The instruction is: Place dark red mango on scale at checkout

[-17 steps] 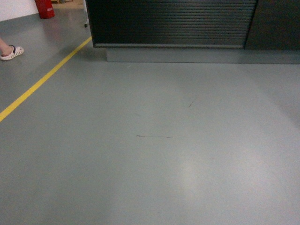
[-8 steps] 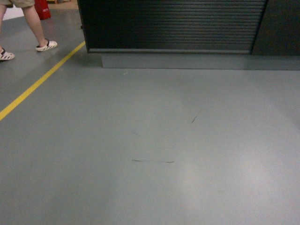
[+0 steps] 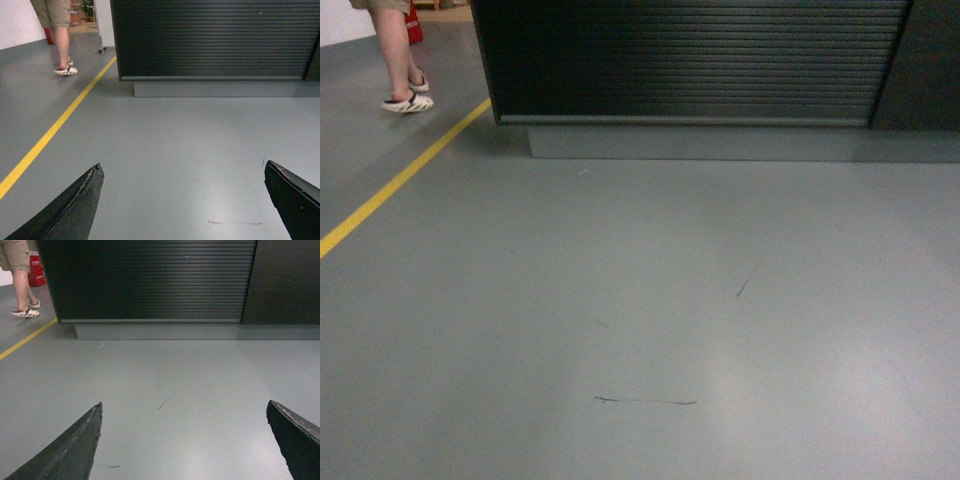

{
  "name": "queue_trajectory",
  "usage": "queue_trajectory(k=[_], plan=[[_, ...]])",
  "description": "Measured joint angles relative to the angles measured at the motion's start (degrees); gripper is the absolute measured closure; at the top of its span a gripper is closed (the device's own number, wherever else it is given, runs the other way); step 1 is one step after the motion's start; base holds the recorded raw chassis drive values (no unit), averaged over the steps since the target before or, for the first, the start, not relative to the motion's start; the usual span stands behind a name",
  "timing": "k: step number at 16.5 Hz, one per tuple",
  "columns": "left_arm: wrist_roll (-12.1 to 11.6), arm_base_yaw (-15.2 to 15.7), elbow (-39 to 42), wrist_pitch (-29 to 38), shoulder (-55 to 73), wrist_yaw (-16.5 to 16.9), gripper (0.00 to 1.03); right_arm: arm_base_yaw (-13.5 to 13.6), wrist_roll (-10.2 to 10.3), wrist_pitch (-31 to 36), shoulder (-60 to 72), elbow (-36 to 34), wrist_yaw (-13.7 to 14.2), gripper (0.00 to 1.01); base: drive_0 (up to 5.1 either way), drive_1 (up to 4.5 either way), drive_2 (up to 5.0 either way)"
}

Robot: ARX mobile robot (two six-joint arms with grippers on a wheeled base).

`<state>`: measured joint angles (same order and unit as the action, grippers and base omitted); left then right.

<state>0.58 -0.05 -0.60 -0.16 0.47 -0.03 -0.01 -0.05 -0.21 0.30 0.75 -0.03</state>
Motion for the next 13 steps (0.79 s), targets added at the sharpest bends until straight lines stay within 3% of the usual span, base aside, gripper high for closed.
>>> queue_trajectory(k=[13], plan=[[0.00, 0.00, 0.00, 0.15, 0.00, 0.00, 0.05, 0.00, 0.02, 0.00, 0.00, 0.00, 0.02, 0.03, 0.1, 3.91, -3.8]])
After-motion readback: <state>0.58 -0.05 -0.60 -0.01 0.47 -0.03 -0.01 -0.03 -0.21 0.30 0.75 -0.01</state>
